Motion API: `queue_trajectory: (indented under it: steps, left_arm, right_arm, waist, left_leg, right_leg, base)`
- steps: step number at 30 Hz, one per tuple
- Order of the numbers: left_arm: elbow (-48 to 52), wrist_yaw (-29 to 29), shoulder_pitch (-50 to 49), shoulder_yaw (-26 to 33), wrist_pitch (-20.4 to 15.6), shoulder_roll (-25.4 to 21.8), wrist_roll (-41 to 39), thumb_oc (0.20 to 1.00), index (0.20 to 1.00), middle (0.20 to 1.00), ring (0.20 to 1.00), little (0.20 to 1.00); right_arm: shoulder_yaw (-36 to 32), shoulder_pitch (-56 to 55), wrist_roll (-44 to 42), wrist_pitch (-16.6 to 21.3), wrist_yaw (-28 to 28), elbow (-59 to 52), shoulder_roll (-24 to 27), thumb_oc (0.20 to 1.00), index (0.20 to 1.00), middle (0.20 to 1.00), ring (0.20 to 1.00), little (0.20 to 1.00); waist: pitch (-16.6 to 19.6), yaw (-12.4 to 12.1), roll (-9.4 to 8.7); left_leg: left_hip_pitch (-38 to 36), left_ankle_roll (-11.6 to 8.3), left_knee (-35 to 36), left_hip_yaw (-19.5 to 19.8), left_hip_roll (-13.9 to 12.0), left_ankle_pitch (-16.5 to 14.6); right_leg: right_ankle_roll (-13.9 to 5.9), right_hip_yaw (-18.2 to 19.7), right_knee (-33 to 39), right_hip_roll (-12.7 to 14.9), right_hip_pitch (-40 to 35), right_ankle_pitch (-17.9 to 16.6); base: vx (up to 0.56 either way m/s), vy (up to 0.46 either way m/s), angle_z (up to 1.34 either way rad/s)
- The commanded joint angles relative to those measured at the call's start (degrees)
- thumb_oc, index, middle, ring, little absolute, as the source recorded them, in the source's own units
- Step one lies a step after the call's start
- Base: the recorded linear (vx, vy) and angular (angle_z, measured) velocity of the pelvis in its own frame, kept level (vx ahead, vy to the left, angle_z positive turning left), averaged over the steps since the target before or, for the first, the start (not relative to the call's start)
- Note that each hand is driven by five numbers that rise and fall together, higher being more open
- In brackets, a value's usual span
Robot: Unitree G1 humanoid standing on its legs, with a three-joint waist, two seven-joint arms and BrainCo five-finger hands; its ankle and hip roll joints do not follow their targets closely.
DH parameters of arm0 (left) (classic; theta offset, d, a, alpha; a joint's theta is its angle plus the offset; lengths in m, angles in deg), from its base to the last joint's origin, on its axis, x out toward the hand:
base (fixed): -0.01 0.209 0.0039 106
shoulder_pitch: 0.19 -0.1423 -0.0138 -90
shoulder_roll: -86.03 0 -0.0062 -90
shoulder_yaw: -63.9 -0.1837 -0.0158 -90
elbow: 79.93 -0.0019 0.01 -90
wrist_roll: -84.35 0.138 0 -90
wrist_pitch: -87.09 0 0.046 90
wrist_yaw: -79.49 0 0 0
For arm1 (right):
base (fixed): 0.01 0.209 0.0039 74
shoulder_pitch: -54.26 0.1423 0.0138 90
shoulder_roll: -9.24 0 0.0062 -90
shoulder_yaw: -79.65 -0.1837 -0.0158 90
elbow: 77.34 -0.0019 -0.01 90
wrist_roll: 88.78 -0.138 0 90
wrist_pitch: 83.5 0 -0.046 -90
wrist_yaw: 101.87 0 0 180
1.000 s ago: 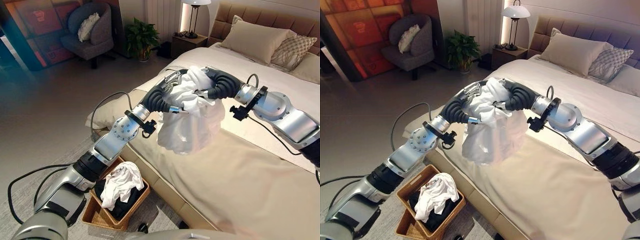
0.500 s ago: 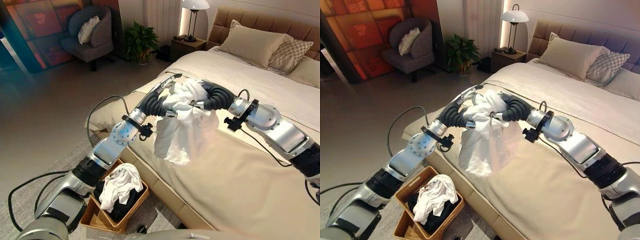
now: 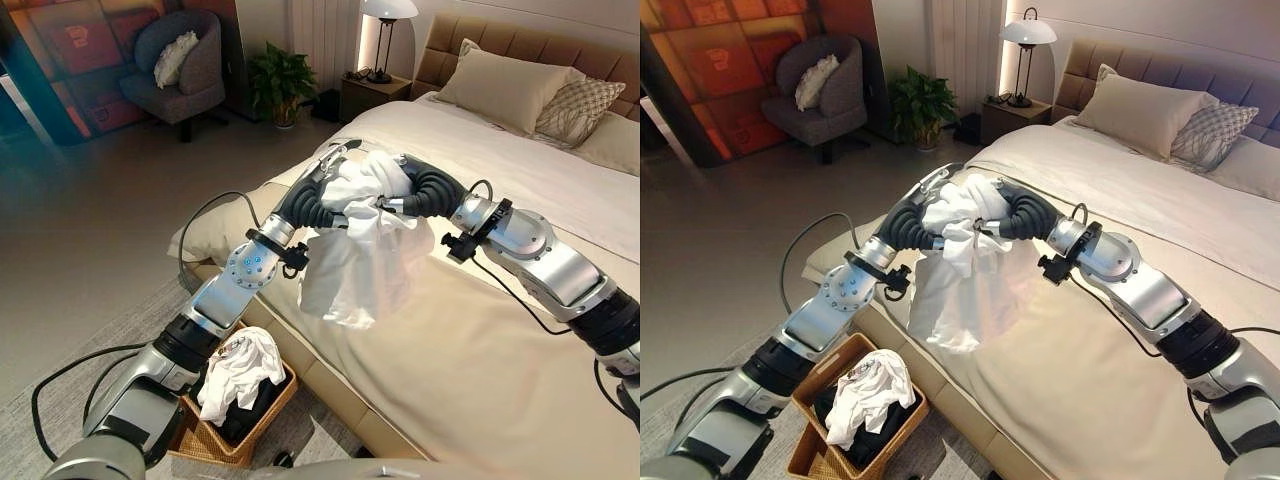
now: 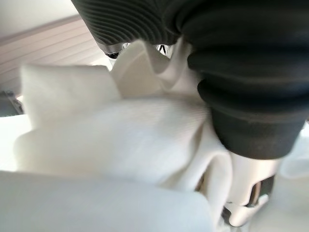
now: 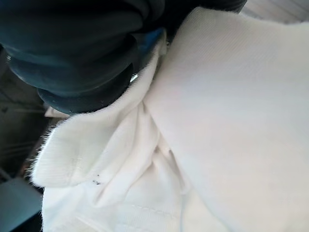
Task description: Pick up clothes into the bucket
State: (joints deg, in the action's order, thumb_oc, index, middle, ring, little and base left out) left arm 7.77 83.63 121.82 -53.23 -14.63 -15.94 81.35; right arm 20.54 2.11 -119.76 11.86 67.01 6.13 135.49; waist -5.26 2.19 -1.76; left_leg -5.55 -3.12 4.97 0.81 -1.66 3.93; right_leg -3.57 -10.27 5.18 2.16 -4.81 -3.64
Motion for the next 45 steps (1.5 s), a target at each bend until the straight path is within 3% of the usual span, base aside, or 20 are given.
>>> queue_trajectory:
  steps: [1,4,7,10,17,34,45]
  left_arm:
    - [-4.37,0.1,-0.39,0.36,0.37,-0.71,2.21,1.0,1.0,1.0,1.0,1.0]
    - [-4.15,-0.83,-6.59,3.38,-0.75,-4.3,1.71,1.0,1.0,1.0,1.0,1.0]
    - [-3.94,-1.52,-8.59,3.12,-0.92,-4.56,1.68,1.0,1.0,1.0,1.0,1.0]
    - [-5.37,-0.96,-3.45,-0.37,0.59,0.55,4.28,1.0,1.0,1.0,1.0,1.0]
    - [-3.96,-0.7,-5.76,2.44,0.36,-0.37,2.54,1.0,1.0,1.0,1.0,1.0]
    - [-2.44,-1.36,-2.55,1.43,0.13,0.17,1.42,1.0,1.0,1.0,1.0,1.0]
    - [-3.33,-2.24,-0.98,-0.29,0.31,2.5,-2.79,1.0,1.0,1.0,1.0,1.0]
  right_arm:
    - [-9.59,1.86,-4.76,5.85,1.57,-8.4,-3.76,0.2,0.2,0.2,0.2,0.2]
    - [-11.6,1.75,-5.01,6.97,1.79,-8.58,-2.84,0.2,0.2,0.2,0.2,0.2]
    - [-12.89,1.2,-5.25,7.85,2.36,-10.12,-3.01,0.2,0.2,0.2,0.2,0.2]
    - [-14.2,0.78,-3.93,7.94,3.89,-10.62,-5.11,0.2,0.2,0.2,0.2,0.2]
    - [-16.09,0.07,-4.13,7.57,4.66,-9.03,-6.28,0.2,0.2,0.2,0.2,0.2]
    - [-9.89,1.5,-3.33,5.08,0.21,-9.54,-4.04,0.2,0.2,0.2,0.2,0.2]
    - [-6.63,2.8,-3.78,4.56,-0.85,-8.94,-7.72,0.2,0.2,0.2,0.2,0.2]
  waist:
    - [2.81,-0.45,-3.27]
    - [2.85,-0.9,-3.21]
    - [2.84,-0.86,-3.14]
    - [2.84,-0.02,-3.12]
    - [3.2,-0.21,-3.31]
    - [2.43,-0.5,-3.75]
    - [2.19,-0.68,-3.71]
  left_leg:
    - [-0.36,1.2,-3.27,1.79,1.62,-5.87]
    - [-0.28,1.17,-3.3,1.83,1.63,-5.87]
    - [-0.15,1.2,-3.46,1.87,1.74,-5.92]
    - [-0.13,1.39,-3.55,1.94,1.9,-6.0]
    - [-0.29,1.46,-3.54,1.94,1.94,-6.13]
    - [0.31,1.32,-3.56,2.78,2.13,-5.76]
    - [0.51,1.46,-3.54,3.2,2.3,-5.58]
  right_leg:
    - [-4.55,-2.03,-4.03,4.97,-1.28,3.27]
    - [-4.51,-2.05,-3.96,5.06,-1.28,3.19]
    - [-4.51,-2.06,-4.03,5.11,-1.25,3.19]
    - [-4.48,-1.85,-4.14,5.06,-1.12,3.32]
    - [-4.44,-1.84,-4.02,5.08,-1.3,3.3]
    - [-4.21,-2.46,-4.19,5.11,-1.21,3.5]
    - [-4.2,-2.81,-4.27,5.31,-1.14,3.5]
  base:
    - [0.0,0.0,0.0]
    - [0.0,0.0,0.0]
    - [0.0,0.0,0.0]
    - [0.0,-0.003,0.03]
    - [0.01,-0.001,-0.03]
    - [0.0,-0.001,0.01]
    - [0.0,0.003,0.04]
